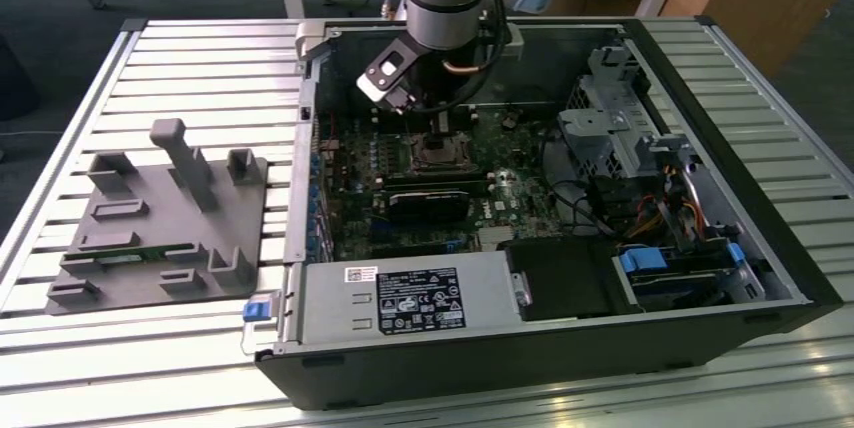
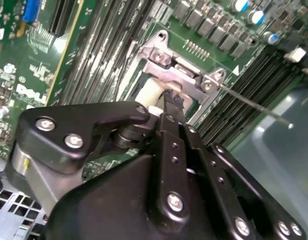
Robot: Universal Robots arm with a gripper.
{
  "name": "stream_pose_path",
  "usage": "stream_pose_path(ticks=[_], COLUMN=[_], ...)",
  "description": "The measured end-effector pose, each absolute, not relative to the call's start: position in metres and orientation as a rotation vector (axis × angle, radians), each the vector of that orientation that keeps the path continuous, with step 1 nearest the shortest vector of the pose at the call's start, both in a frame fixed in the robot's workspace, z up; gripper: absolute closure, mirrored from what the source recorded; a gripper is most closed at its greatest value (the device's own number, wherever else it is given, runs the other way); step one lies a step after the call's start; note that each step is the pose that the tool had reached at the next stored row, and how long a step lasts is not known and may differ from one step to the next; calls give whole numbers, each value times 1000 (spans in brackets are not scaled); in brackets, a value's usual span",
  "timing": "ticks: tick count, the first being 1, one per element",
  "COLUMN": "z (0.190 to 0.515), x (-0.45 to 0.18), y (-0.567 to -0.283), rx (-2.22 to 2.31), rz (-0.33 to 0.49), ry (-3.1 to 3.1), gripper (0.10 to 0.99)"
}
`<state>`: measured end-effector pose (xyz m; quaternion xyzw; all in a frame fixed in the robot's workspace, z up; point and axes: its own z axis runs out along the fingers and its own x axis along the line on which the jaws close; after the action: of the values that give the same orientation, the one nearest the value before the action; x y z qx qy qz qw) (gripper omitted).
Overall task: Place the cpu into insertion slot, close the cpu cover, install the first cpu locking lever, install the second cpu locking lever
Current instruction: 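Close the cpu cover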
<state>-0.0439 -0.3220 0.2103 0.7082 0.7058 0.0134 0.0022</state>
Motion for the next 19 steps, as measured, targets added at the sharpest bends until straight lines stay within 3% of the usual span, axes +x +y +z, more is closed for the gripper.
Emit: stream_pose_path(ticks=[19], z=[206], x=[-57], y=[-322], rx=[2222], rz=[44], ry=[2215], gripper=[980])
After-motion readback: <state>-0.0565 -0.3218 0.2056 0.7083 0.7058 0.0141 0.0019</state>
